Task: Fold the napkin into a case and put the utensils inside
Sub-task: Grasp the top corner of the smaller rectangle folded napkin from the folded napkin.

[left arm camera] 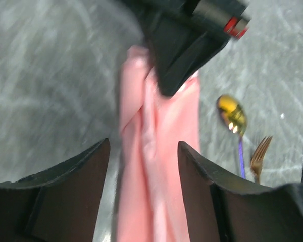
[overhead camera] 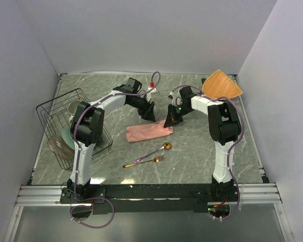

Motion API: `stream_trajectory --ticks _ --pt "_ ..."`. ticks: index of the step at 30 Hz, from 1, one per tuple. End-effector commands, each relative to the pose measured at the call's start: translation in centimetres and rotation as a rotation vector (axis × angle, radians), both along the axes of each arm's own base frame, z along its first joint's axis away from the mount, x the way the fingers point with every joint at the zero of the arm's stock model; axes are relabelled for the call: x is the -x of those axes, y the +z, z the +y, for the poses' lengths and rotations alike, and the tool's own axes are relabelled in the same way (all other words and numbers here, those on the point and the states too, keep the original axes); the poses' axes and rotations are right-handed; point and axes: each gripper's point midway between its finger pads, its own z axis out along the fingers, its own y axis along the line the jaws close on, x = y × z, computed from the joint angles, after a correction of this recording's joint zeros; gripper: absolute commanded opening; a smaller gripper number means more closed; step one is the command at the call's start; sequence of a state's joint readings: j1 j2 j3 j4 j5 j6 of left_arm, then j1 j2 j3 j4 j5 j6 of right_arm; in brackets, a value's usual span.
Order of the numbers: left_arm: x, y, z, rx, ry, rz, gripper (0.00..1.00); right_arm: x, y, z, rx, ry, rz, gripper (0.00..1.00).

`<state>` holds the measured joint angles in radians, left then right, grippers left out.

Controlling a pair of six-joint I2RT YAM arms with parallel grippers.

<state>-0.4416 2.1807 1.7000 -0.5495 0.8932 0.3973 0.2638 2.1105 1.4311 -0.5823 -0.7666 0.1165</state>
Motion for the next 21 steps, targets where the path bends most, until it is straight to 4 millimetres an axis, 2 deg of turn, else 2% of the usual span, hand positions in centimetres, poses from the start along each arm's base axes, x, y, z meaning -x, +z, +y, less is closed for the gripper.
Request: stream_trajectory --ticks 1,10,17,20,21 --pt "0.7 2.2 -3.7 0.099 -0.064 -0.019 0.63 -0.9 3.4 0.3 -0.06 0.001 -0.105 0.0" --pt "1.5 0.1 -5.7 0.068 -0.088 0.003 0.63 -0.5 3.9 0.2 -0.085 0.022 -0.123 0.0" --pt "1.8 -1.5 -5.8 0.034 -0.086 0.015 0.62 -0.2 3.8 0.1 -0.095 0.037 -0.118 0.0" --pt "2.0 -1.9 -5.6 0.026 -0.094 0.016 0.57 -0.2 3.7 0.0 -0.095 0.038 -0.114 0.0" --pt "2.2 -2.1 -5.5 0.022 -0.098 0.026 0.51 -0.3 3.8 -0.1 -0.096 0.037 -0.117 0.0"
